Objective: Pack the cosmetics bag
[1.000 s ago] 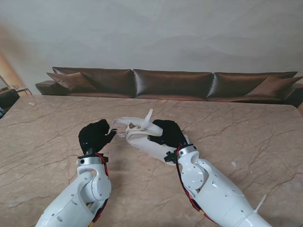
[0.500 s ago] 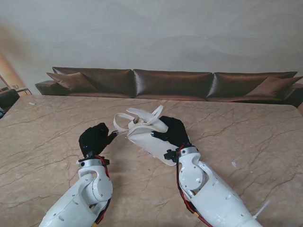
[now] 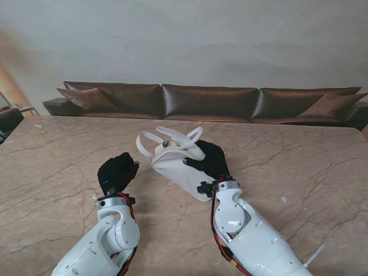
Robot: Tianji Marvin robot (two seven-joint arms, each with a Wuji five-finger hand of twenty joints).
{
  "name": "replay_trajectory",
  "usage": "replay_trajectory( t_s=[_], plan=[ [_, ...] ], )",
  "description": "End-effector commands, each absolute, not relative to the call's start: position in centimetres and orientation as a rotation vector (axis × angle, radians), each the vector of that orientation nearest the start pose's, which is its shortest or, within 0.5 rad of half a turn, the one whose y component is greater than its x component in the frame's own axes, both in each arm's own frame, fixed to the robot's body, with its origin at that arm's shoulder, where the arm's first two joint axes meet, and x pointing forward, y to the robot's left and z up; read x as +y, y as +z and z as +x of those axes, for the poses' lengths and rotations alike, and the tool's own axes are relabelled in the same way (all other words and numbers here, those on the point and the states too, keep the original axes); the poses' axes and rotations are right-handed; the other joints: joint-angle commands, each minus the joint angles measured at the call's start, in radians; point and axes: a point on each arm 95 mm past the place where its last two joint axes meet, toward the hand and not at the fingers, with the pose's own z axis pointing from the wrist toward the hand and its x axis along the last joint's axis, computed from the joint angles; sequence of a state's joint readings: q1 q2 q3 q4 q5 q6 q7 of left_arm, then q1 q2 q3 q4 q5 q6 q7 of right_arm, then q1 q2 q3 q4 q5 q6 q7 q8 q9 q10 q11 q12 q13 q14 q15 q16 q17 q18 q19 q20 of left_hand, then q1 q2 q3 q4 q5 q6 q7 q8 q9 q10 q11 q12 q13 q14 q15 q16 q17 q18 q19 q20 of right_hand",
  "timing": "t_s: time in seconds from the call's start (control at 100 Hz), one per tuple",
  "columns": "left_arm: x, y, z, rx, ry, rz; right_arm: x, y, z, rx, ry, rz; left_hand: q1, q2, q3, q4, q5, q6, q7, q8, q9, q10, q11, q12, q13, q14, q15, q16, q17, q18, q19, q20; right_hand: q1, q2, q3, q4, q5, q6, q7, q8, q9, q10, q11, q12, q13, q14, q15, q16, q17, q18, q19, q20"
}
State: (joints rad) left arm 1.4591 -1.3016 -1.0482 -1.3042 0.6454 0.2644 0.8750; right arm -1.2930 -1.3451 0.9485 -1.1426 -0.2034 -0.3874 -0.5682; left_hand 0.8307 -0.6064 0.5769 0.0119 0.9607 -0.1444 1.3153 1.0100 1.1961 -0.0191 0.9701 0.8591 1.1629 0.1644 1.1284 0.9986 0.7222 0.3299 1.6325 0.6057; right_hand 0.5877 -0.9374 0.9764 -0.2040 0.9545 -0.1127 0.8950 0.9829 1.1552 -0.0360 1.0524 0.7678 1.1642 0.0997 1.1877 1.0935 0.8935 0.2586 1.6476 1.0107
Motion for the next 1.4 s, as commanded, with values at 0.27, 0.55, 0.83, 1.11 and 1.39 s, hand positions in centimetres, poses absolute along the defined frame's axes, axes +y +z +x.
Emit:
replay_trajectory(
  t_s=[0.27, 0.55, 0.83, 1.11, 1.39],
  plan=[
    [-2.3, -37.1, 41.8, 0.620, -1.448, -1.376, 8.6, -33.6, 44.8, -0.503, -2.711, -1.757, 0.243, -0.052, 0.799, -0.022, 0.042, -0.040, -0.006, -0.026, 0.029, 0.009, 0.010, -0.011, 0.048, 0.018, 0.025, -0.018, 0.019, 0.010, 0.090, -0.035, 0.311, 0.413, 0.424, 0.119, 0.140, -0.344, 0.277, 0.063, 0.062, -0.070, 0.080, 0.014, 0.080, 0.005, 0.109, 0.029, 0.000, 0.012, 0.073, 0.023],
    [-3.8, -38.8, 40.7, 0.760, -1.481, -1.414, 9.4, -32.4, 45.0, -0.353, -2.790, -1.777, 0.252, -0.079, 0.810, -0.034, 0.050, -0.031, -0.007, -0.031, 0.034, 0.014, 0.008, -0.013, 0.048, 0.029, 0.023, -0.019, 0.009, 0.012, 0.090, -0.037, 0.313, 0.414, 0.422, 0.115, 0.129, -0.338, 0.280, 0.064, 0.053, -0.064, 0.085, 0.017, 0.078, 0.008, 0.116, 0.035, -0.001, 0.011, 0.075, 0.031],
    [-4.6, -40.0, 39.5, 0.863, -1.543, -1.380, 9.6, -32.0, 45.1, -0.363, -2.784, -1.786, 0.241, -0.042, 0.753, -0.064, 0.021, -0.039, -0.047, -0.060, -0.001, -0.003, -0.056, -0.037, 0.005, 0.039, -0.035, -0.018, -0.039, 0.015, 0.049, -0.021, 0.312, 0.415, 0.418, 0.114, 0.123, -0.338, 0.281, 0.062, 0.051, -0.065, 0.086, 0.014, 0.074, 0.008, 0.116, 0.035, -0.004, 0.010, 0.076, 0.033],
    [-2.6, -38.6, 40.1, 0.778, -1.621, -1.316, 8.1, -32.6, 45.4, -0.672, -2.737, -1.812, -0.160, -0.078, 0.655, -0.170, -0.323, 0.037, -0.257, -0.476, -0.302, 0.027, -0.474, -0.008, -0.346, 0.017, -0.390, -0.059, -0.366, -0.024, -0.301, 0.246, 0.312, 0.406, 0.424, 0.117, 0.132, -0.333, 0.279, 0.056, 0.058, -0.060, 0.084, 0.011, 0.077, 0.015, 0.116, 0.034, -0.013, 0.015, 0.076, 0.039],
    [-0.9, -37.8, 40.2, 0.796, -1.663, -1.273, 6.6, -32.8, 45.9, -0.912, -2.735, -1.812, -0.551, 0.356, 0.246, 0.178, -0.384, 0.185, -0.625, -0.557, -0.588, 0.043, -0.510, -0.340, -0.587, 0.003, -0.662, -0.256, -0.625, 0.004, -0.632, 0.192, 0.311, 0.398, 0.432, 0.117, 0.141, -0.330, 0.276, 0.053, 0.066, -0.055, 0.082, 0.014, 0.082, 0.017, 0.120, 0.033, -0.011, 0.019, 0.081, 0.040]
  ],
)
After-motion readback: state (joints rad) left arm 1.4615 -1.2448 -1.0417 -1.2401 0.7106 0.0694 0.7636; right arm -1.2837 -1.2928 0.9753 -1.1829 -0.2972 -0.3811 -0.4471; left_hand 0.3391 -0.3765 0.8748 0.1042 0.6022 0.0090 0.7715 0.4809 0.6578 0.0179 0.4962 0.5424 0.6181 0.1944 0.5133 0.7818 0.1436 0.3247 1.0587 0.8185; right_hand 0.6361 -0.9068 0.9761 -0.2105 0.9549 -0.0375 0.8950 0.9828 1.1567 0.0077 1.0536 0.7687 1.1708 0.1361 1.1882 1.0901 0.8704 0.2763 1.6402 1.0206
